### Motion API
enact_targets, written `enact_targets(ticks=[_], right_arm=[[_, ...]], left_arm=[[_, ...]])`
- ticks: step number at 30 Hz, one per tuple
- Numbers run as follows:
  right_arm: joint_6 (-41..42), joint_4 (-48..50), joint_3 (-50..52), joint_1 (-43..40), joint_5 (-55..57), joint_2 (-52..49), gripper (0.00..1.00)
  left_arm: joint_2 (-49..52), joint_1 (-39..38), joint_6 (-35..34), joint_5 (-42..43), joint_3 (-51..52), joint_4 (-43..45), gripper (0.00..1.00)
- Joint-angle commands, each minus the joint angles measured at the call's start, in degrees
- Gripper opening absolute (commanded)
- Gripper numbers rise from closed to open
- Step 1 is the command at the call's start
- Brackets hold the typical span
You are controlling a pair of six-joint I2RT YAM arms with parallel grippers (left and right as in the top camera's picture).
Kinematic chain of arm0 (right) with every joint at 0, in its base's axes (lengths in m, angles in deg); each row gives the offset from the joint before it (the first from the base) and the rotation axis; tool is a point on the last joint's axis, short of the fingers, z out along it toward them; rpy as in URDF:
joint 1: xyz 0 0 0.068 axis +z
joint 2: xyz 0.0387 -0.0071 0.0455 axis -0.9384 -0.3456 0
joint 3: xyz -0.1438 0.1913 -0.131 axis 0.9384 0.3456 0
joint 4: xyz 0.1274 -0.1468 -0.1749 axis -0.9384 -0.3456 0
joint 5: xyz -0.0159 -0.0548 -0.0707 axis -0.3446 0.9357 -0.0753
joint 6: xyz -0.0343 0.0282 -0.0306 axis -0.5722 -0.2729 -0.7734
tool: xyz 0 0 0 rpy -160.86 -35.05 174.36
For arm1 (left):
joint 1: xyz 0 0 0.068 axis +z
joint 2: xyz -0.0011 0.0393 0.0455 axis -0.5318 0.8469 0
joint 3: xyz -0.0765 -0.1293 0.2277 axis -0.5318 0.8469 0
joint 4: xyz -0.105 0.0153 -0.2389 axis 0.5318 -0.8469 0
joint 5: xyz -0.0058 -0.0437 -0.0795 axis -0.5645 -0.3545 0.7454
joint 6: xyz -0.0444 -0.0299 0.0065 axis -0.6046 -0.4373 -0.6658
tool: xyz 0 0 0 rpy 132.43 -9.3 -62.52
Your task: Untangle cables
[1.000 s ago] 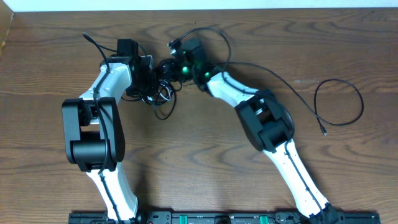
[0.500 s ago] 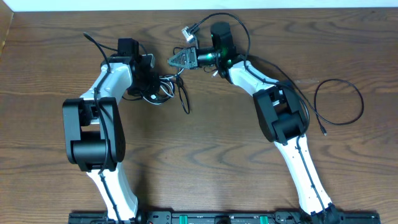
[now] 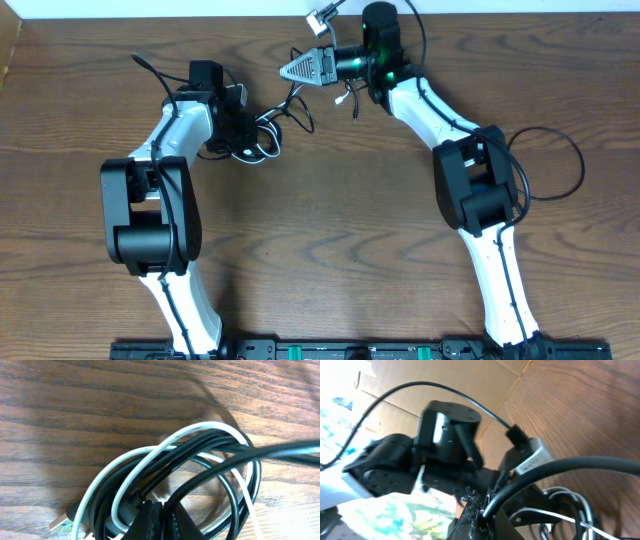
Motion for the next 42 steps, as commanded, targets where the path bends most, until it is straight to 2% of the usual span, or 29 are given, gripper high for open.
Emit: enact_targets(ticks=[1,5,10,16,24,31,41,42], right_arm=[[1.6,-0.7,-0.6,-1.0,-3.2,4.5,0.01],[1.5,-2.2,-0.6,-1.4,-3.4,5.4,0.01],[1.4,-3.7,-0.6,-2.7,-3.6,6.8,0.01],[1.2,-8.0,-0.6,-6.0,-5.3,7.2,0.01],[-16.2,-33.1,-0.6,-9.8,-6.1,7.2,0.02],[-29.6,-54.4,-0.6,-12.3,7.2,7.2,0.01],[-34.8,-70.2,-0.6,-14.2,28.5,7.2,0.01],[-34.8,-72.2,-0.6,-14.3,33.8,7.2,0.01]], left_arm=[[1.2,0.1,-3.0,-1.1,0.3,-0.2,0.09],[1.2,0.1,-3.5,-1.1,0.3,-0.2,0.09],[1.2,0.2,-10.3,-8.0,0.3,-0.4,0.09],[1.2,1.7,-13.6,-8.6,0.3,-0.9,0.09],[1.2,3.1,-13.8,-8.1,0.3,-1.0,0.09],[1.2,3.1,-14.6,-8.1,0.3,-1.0,0.09],[1.2,3.6,-15.9,-8.2,0.3,-1.0,0.09],[1.2,3.6,-16.1,-8.2,0.3,-1.0,0.09]])
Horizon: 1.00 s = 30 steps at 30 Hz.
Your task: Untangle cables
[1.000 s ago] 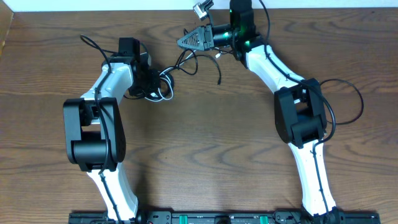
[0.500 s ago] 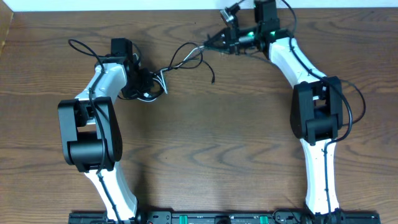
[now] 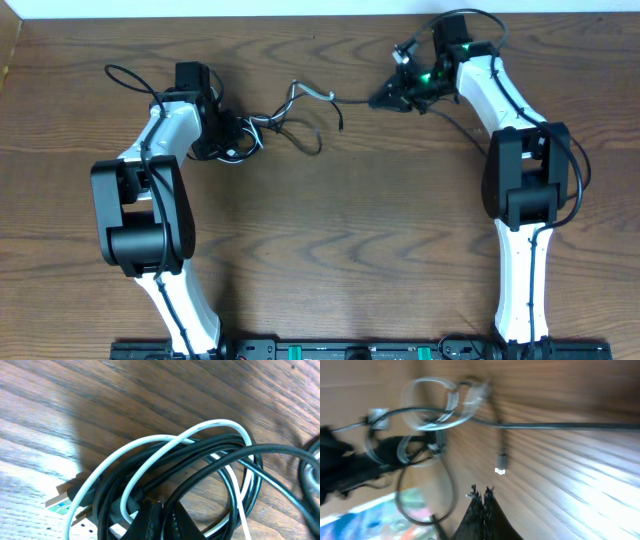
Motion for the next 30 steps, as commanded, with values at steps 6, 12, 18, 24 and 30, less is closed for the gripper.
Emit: enact_targets(ticks=[6,12,18,24,30], right_arm=[[-6.3,-4.8,-0.7,0.3,12.9,2.9,0.02],[-9.2,1.2,-0.7,2.3,-9.5,2.9,0.45],[-4.3,4.1,-0.7,7.1,-10.3,2.9,0.75],[2.6,10.3,-0.7,13.0,-5.8,2.8,0.78],[9.4,17.5,-0.7,18.3,2.2,2.7,0.87]], left_arm=[[1.2,0.5,-1.2,-1.7,0.3,-0.3,0.13],[1.2,0.5,-1.2,-1.7,0.3,-0.3,0.14],[1.2,0.5,-1.2,-1.7,0.3,-0.3,0.15],[1.2,0.5,-1.2,-1.7,0.3,-0.3,0.17],[1.2,0.5,-1.2,-1.7,0.3,-0.3,0.21]])
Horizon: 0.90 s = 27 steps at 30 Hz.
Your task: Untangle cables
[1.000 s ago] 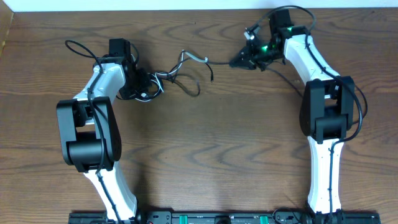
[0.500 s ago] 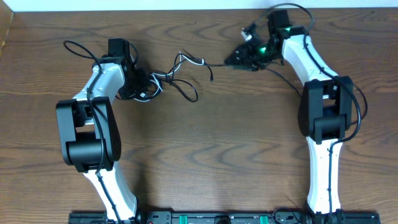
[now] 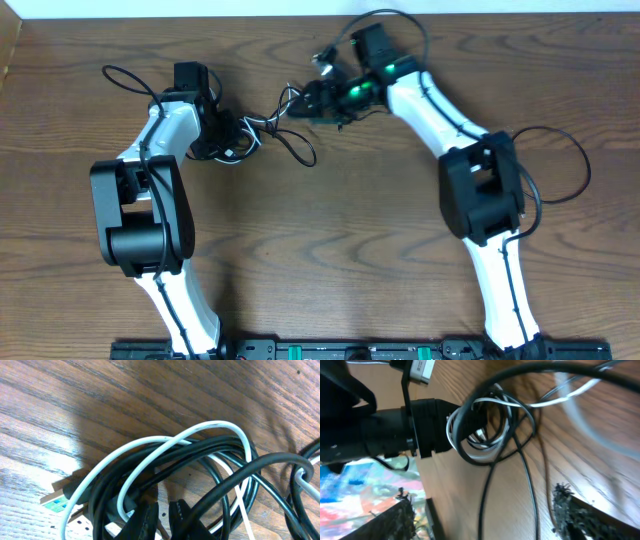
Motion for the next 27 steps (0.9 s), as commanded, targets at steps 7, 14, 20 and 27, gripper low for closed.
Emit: enact_targets(ticks=[7,14,20,27], right_arm=[[11.6,10.5,-0.7,5.0,10.0,-0.2,0.83],[19.3,23.5,-0.7,6.3,10.6,-4.9,0.80],[19.5,25.4,-0.7,6.4,12.3,-7.3,0.90],[21.3,38.5,-0.7,5.8,-7.2,-7.5,0.47]], left_arm=[[1.2,0.3,-0.2,-1.4,0.3,-0.3,0.21],[1.2,0.3,-0.1,-1.4,0.3,-0.3,0.21],[1.2,0.3,-0.1,-1.4,0.3,-0.3,0.21],[1.2,0.3,-0.2,-1.4,0.3,-0.3,0.21]])
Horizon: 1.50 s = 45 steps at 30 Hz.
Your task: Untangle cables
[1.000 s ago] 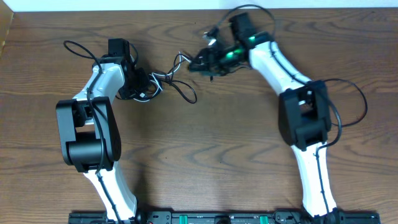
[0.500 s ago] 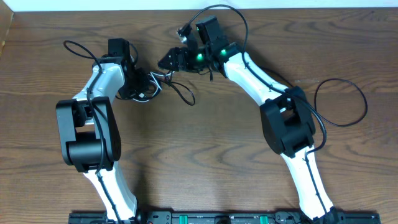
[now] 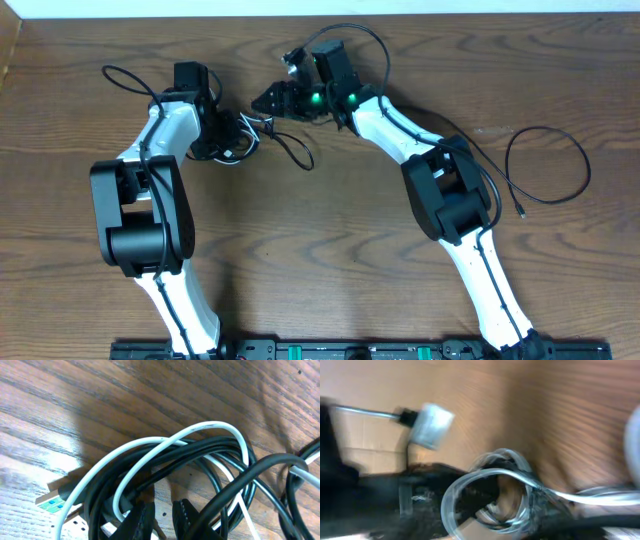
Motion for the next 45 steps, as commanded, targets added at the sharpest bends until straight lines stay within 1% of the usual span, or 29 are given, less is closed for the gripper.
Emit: enact_targets(ticks=[1,3,5,8,9,11,17,22,27,34,38,40,41,42,45], right_arm=[[3.6,7.5,-0.8,-0.2,-12.9,0.3,0.39],[5.9,10.3,-0.8,-0.5,-13.1,0.3,0.20],[7.1,12.7,-0.8,-0.9,-13.1,0.3,0.17],[7.1,13.1,-0.8,-1.2,-13.1,0.3,0.13],[7.0,13.3,-0.8,-1.4,-13.1,0.3,0.05],[7.1,13.5,-0.8,-2.1,-14.2,0.3,0.01],[6.9,15.4,-0.8,-4.6,-19.9,0.6,0.01],[7.4,21.7,-0.8,-7.1,-28.6,0.9,0.01],[11.9,23.0,-0.8,-10.0,-38.3,0.9,0.01],[12.6,17.6,-0.3,-13.5,-38.4,0.9,0.01],[12.4,15.1,1.1,-15.7,-38.4,0.9,0.01],[12.4,15.0,2.4,-16.6,-38.4,0.9,0.01],[12.4,15.0,3.4,-16.9,-38.4,0.9,0.01],[12.1,15.1,4.3,-17.1,-38.4,0.9,0.01],[10.9,15.1,7.4,-17.1,-38.4,0.9,0.01]], left_arm=[[1.2,0.3,-0.1,-1.3,0.3,-0.3,0.21],[1.2,0.3,-0.1,-1.3,0.3,-0.3,0.21],[1.2,0.3,-0.1,-1.4,0.3,-0.3,0.21],[1.2,0.3,-0.1,-1.4,0.3,-0.3,0.21],[1.2,0.3,-0.1,-1.4,0.3,-0.3,0.21],[1.2,0.3,-0.1,-1.4,0.3,-0.3,0.21],[1.2,0.3,-0.1,-1.4,0.3,-0.2,0.21],[1.2,0.4,-0.1,-1.4,0.3,-0.2,0.21],[1.2,0.3,-0.1,-1.4,0.3,-0.2,0.21],[1.2,0.4,-0.1,-1.4,0.3,-0.2,0.21],[1.2,0.5,-0.2,-3.2,0.3,0.0,0.21],[1.2,0.8,-1.8,-4.3,0.3,0.1,0.20],[1.2,1.0,-3.3,-4.7,0.3,0.1,0.19],[1.2,1.3,-4.3,-4.6,0.3,0.2,0.15],[1.2,2.3,-7.8,-4.6,0.3,0.1,0.14]])
